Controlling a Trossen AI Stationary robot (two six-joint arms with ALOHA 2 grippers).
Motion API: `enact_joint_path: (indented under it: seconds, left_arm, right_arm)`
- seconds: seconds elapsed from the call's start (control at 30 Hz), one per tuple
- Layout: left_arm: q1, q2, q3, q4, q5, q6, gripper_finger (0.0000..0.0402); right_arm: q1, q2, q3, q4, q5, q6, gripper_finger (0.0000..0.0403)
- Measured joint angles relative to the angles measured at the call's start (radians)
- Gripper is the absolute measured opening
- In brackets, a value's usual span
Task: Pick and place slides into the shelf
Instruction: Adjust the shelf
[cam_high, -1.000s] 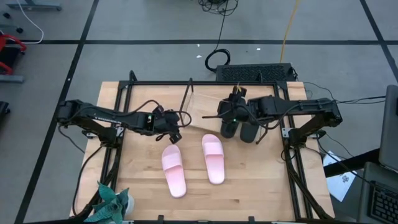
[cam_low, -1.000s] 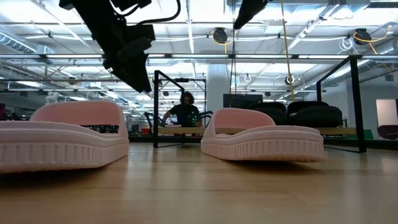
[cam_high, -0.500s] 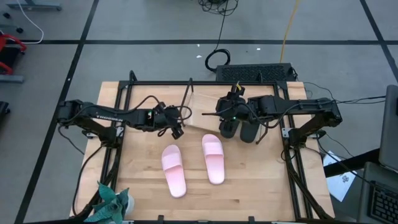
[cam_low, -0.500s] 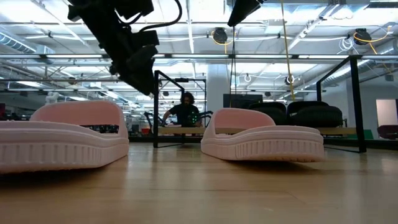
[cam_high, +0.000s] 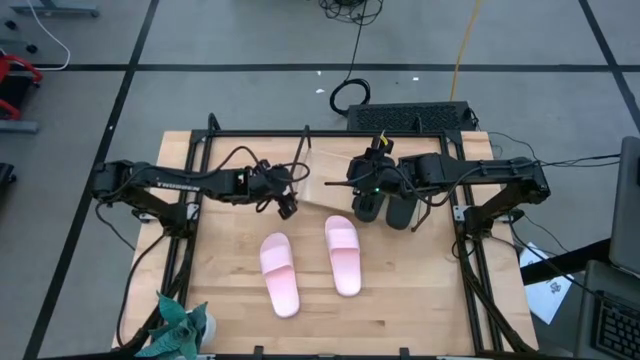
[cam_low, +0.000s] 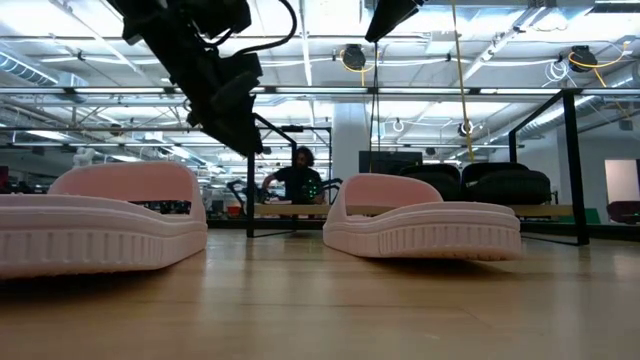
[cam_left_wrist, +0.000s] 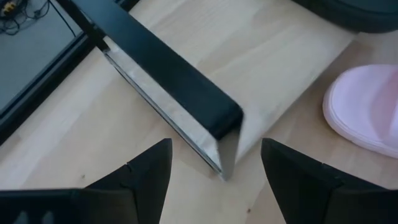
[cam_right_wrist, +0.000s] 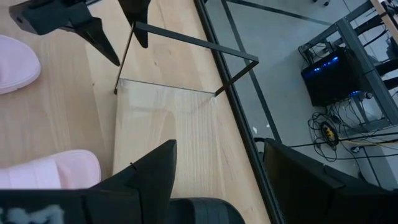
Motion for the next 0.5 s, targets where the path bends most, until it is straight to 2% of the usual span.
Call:
enact_joint_path:
  seconds: [0.13, 0.5]
  left_arm:
    - [0.007, 0.0, 0.0, 0.018, 0.008, 0.007, 0.023]
    - [0.006, 0.0, 0.0, 0.039, 0.029, 0.029, 0.012]
  right_arm:
    - [0.0, 0.0, 0.0, 0.004, 0.0, 0.0, 0.0231]
    - [0.0, 0.0, 0.0, 0.031, 0.0, 0.0, 0.0231]
